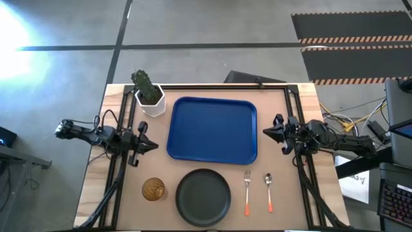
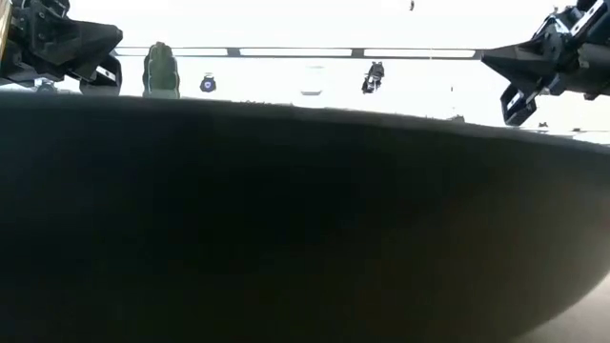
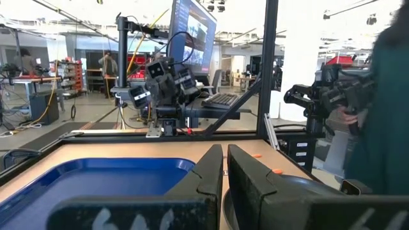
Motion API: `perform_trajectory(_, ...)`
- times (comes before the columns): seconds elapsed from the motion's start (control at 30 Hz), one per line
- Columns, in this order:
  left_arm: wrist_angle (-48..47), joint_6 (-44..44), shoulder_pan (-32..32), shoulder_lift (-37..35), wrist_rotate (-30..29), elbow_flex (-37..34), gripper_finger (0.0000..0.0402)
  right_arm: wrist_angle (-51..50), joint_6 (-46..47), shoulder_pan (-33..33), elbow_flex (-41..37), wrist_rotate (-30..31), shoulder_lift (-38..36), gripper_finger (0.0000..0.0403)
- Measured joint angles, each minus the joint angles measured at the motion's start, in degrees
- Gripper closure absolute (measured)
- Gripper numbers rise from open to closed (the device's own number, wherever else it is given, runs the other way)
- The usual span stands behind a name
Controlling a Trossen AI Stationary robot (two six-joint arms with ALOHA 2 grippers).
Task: Pick and place plate/cup/fork/spoon on tray
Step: Put the black plate on the left of the blue tray
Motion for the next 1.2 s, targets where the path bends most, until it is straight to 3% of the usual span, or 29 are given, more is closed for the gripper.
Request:
perform_trajectory(0.1, 0.0, 0.0, 0.0, 0.0, 0.0, 0.0, 0.0395, 1.6, 1.2, 0.0, 0.0, 0.5, 0.0, 0.0394)
perform_trajectory(0.3, 4.0, 0.1, 0.0, 0.0, -2.7, 0.0, 0.0395, 6.5, 3.5, 0.0, 0.0, 9.8, 0.0, 0.0394)
perform_trajectory(0.63, 33.1, 0.2, 0.0, 0.0, -5.8, 0.0, 0.0395, 16.7, 5.7, 0.0, 0.0, 10.6, 0.0, 0.0394)
perform_trajectory(0.87, 45.6, 6.0, 0.0, 0.1, -7.1, 0.5, 0.0395, 22.0, 5.5, 0.0, 0.3, 11.2, 0.0, 0.0394)
perform_trajectory(1.0, 40.3, 9.5, 0.0, 0.3, -7.0, 6.8, 0.0395, 21.8, 1.8, 0.0, 6.0, 9.6, 0.7, 0.0394)
perform_trajectory(1.1, 26.0, 10.7, 0.0, 2.2, -7.0, 15.4, 0.0395, 20.9, -4.2, 0.0, 13.8, 4.6, 3.3, 0.0394)
perform_trajectory(1.2, 13.0, 10.7, 0.0, 7.3, -7.1, 25.9, 0.0395, 13.4, -9.3, 0.0, 24.4, -0.1, 8.1, 0.0394)
